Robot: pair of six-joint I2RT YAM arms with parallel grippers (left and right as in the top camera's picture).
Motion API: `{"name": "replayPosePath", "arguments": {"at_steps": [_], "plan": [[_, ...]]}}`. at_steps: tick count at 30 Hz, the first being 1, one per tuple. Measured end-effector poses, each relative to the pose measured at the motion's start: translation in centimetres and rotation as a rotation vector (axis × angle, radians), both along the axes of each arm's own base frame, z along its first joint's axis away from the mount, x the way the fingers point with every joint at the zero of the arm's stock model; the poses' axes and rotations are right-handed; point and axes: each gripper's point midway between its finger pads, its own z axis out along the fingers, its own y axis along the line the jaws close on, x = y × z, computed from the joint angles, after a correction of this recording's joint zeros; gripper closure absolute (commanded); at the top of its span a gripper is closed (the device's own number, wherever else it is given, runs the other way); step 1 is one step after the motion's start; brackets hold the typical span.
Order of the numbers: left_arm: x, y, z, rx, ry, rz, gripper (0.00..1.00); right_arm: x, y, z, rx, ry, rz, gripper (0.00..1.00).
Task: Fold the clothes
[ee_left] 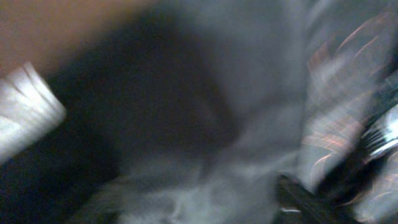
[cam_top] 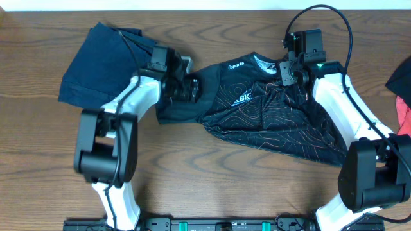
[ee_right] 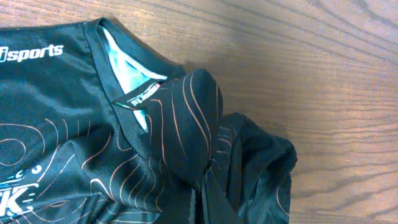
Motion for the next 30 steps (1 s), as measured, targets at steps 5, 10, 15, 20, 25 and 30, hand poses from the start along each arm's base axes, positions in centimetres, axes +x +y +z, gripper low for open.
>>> {"name": "replayPosePath", "arguments": {"at_steps": [5,10,15,20,25,30], "plan": [[-1.6,-0.2,-0.7,0.021,0.078,-0.015,0.94,0.0,0.0,0.0,-0.001,0.000,0.000,0.99],[-5.4,0.1,-1.2,0.062,0.236,-0.038,0.94,0.1,-0.5,0.0,-0.008,-0.003,-0.016,0.98],[-11.5,1.9,-1.2,0.145,0.495,-0.041,0.94,0.1,-2.8,0.1,-0.016,-0.007,-0.097,0.96],[-16.6,4.1,-1.0,0.251,0.710,-0.044,0.94,0.3,-5.9,0.2,0.004,-0.017,-0.189,0.93],[-16.8,4.5,-0.9,0.273,0.711,-0.045,0.94,0.7,-6.2,0.3,0.069,-0.026,-0.168,0.85],[-14.2,3.9,0.0,0.237,0.559,-0.039,0.89,0.8,-4.7,0.2,0.118,-0.020,-0.102,0.75]]}}
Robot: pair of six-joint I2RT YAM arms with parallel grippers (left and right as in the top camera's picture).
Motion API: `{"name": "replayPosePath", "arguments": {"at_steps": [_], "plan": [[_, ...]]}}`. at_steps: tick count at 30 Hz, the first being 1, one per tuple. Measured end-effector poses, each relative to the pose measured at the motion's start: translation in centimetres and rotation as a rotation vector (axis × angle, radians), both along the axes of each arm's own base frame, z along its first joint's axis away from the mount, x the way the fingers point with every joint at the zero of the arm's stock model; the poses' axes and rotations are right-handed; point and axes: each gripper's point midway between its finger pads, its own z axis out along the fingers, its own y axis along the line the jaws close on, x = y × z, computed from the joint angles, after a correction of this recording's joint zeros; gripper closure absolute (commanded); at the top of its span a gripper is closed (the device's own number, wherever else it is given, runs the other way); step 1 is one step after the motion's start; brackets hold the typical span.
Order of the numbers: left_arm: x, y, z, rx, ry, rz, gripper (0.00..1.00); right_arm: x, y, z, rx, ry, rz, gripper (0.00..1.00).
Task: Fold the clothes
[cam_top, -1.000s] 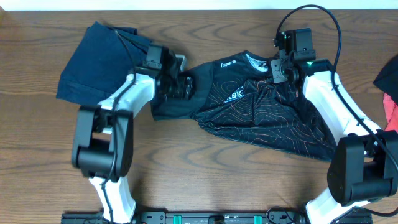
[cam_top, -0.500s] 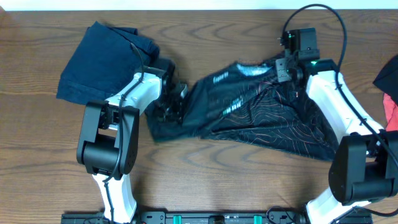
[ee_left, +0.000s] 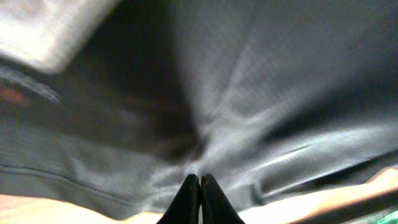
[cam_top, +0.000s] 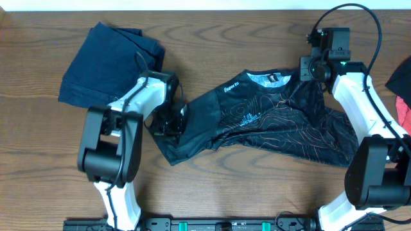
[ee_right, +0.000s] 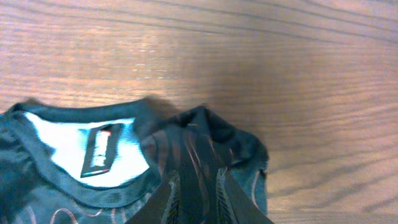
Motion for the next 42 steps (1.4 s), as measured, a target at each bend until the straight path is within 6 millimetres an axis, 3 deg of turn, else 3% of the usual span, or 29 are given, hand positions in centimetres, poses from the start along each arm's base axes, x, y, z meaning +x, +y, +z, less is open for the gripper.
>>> {"name": "replayPosePath", "arguments": {"at_steps": [2,5,8,11,17,24,27,35,39,42], "plan": [[1.9,-0.5,1.1,-0.031,-0.112,-0.004,0.69,0.0,0.2,0.0,0.009,-0.001,0.012,0.63],[5.5,-1.8,3.5,-0.096,-0.312,-0.011,0.35,0.0,0.4,0.0,0.012,0.001,0.026,0.54],[9.0,-3.5,5.1,-0.161,-0.496,-0.052,0.14,-0.3,0.6,-0.2,0.018,0.014,0.034,0.50],[11.0,-5.1,4.8,-0.196,-0.580,-0.094,0.08,-0.8,0.6,-0.5,0.020,0.038,0.035,0.49],[13.0,-7.1,0.4,-0.245,-0.605,-0.145,0.06,-2.1,0.6,-1.4,0.022,0.103,0.035,0.49],[14.4,-8.5,0.5,-0.301,-0.668,-0.171,0.06,-2.4,0.6,-1.5,0.022,0.116,0.035,0.49],[14.4,-9.0,0.3,-0.309,-0.674,-0.187,0.12,-2.4,0.6,-1.5,0.023,0.117,0.035,0.49],[14.4,-11.3,-0.6,-0.333,-0.675,-0.262,0.71,-2.5,0.6,-1.6,0.025,0.119,0.031,0.49],[14.0,-11.3,-1.0,-0.312,-0.656,-0.273,0.93,-2.5,0.6,-1.5,0.025,0.118,0.031,0.49],[13.4,-10.7,-1.1,-0.287,-0.622,-0.275,0.94,-2.4,0.6,-1.5,0.025,0.117,0.031,0.49]]}}
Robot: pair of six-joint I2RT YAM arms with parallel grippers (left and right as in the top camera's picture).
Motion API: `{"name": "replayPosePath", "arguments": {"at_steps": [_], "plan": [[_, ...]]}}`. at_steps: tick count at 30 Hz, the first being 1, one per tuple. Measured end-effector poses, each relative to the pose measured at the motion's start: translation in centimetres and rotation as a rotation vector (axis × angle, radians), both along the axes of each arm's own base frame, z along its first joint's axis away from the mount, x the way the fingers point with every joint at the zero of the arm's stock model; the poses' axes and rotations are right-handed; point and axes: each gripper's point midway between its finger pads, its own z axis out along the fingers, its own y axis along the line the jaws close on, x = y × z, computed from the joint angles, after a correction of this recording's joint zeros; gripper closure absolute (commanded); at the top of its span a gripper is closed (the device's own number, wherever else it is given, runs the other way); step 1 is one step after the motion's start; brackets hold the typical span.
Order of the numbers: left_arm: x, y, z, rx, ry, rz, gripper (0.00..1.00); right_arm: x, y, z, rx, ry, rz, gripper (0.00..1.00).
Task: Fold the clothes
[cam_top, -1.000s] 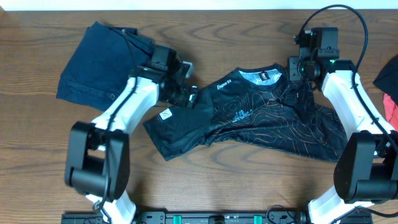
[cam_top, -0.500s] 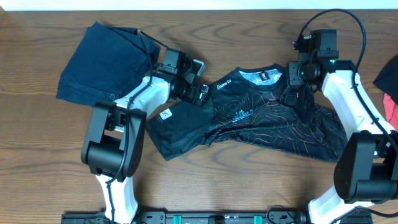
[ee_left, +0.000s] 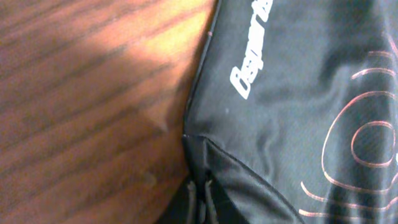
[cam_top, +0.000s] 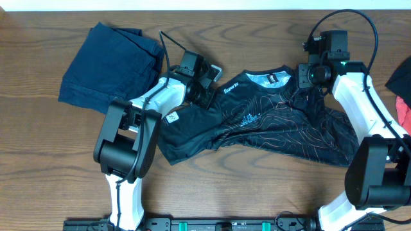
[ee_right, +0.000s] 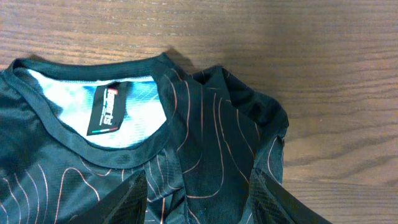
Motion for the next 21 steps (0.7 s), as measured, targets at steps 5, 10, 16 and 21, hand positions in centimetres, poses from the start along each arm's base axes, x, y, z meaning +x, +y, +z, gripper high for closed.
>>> {"name": "replayPosePath", "arguments": {"at_steps": [5,10,16,21], "plan": [[-2.7,2.5,0.2,0.088,0.112,0.032,0.94,0.3,-0.3,0.2,0.000,-0.015,-0.007,0.49],[-5.7,6.4,2.3,0.169,0.208,0.102,0.94,0.5,-1.5,0.3,0.017,-0.024,-0.052,0.47],[-6.9,8.4,6.5,0.208,0.176,0.139,0.94,1.2,-0.7,0.8,0.091,-0.057,-0.029,0.32],[-7.9,9.7,6.2,0.280,0.208,0.149,0.94,1.2,1.4,0.8,0.153,-0.056,0.047,0.29]]}}
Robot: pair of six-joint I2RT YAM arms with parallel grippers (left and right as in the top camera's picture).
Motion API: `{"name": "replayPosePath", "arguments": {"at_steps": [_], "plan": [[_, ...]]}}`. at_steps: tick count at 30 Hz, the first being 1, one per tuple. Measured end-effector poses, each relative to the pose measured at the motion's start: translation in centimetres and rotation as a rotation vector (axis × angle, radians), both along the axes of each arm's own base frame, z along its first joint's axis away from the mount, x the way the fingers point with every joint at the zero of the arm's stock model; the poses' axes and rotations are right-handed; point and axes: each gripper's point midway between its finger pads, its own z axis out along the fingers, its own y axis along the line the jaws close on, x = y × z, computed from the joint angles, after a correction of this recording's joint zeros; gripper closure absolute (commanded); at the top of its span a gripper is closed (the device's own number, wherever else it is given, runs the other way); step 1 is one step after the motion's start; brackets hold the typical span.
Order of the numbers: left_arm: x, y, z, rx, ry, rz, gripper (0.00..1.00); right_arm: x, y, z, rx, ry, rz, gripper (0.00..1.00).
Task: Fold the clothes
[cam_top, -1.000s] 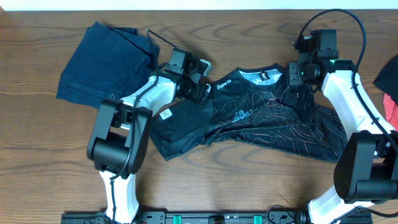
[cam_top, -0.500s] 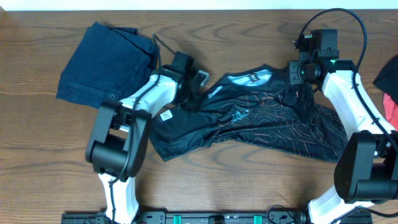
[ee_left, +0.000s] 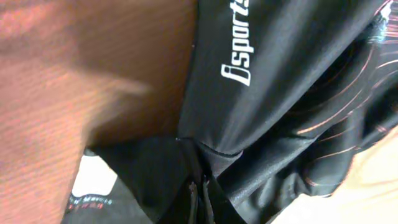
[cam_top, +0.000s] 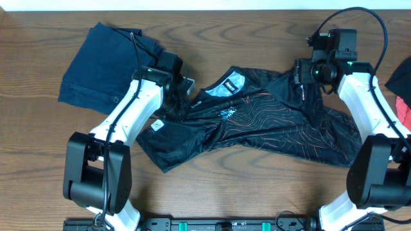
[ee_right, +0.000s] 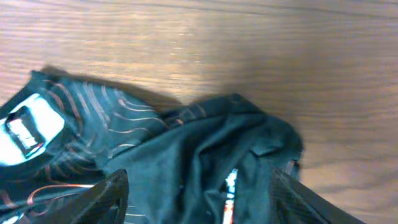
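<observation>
A black sports shirt (cam_top: 270, 128) with orange contour lines lies crumpled across the middle of the wooden table (cam_top: 212, 192), its light-blue inner collar (cam_top: 225, 86) turned up. My left gripper (cam_top: 182, 97) is shut on the shirt's left shoulder seam; in the left wrist view the fingertips of the left gripper (ee_left: 199, 190) pinch dark cloth just under the white "sports" logo (ee_left: 239, 53). My right gripper (cam_top: 307, 76) hovers over the shirt's right shoulder. In the right wrist view the right gripper (ee_right: 205, 202) stands wide open, with bunched fabric (ee_right: 236, 143) below it.
A folded navy garment (cam_top: 106, 61) lies at the back left, close to my left arm. A red and dark cloth (cam_top: 401, 90) pokes in at the right edge. A white label (cam_top: 157, 126) shows on the shirt's lower left part.
My left gripper, still shut on the shoulder seam, has moved left and nearer, dragging the shirt's left side and collar with it. My right gripper's jaws stand wider apart over the right shoulder.
First my left gripper was buried in the shirt's left sleeve and my right was shut on the right shoulder. Then the left held cloth lower down and the right had pulled its side back. Later the right stood open and the left gripped the logo seam, now drawn leftward.
</observation>
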Motion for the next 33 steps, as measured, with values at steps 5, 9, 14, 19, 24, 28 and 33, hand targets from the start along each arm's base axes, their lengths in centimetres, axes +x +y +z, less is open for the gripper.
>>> {"name": "replayPosePath", "arguments": {"at_steps": [5,9,14,19,24,28,33], "plan": [[0.1,0.4,-0.1,0.023,-0.005,0.002,0.94,-0.9,3.8,-2.8,0.030,0.071,0.140,0.31],[0.1,0.6,-0.1,0.034,-0.008,0.004,0.94,-1.7,6.6,-5.1,0.052,0.137,0.198,0.34],[0.0,0.6,-0.1,0.037,-0.004,0.006,0.94,-3.4,7.9,-5.8,0.110,0.231,0.124,0.34],[0.0,0.7,-0.1,0.039,-0.003,0.006,0.94,-5.0,7.8,-6.3,0.155,0.332,0.005,0.35],[0.0,0.7,-0.1,0.039,-0.004,0.006,0.94,-4.7,7.8,-6.3,0.089,0.288,0.132,0.41],[0.1,0.7,-0.1,0.038,-0.006,0.006,0.94,-4.3,8.3,-6.4,-0.043,0.218,0.311,0.42],[0.1,0.7,-0.1,0.038,-0.006,0.006,0.94,-4.5,8.3,-6.8,-0.225,0.198,0.448,0.37]]}}
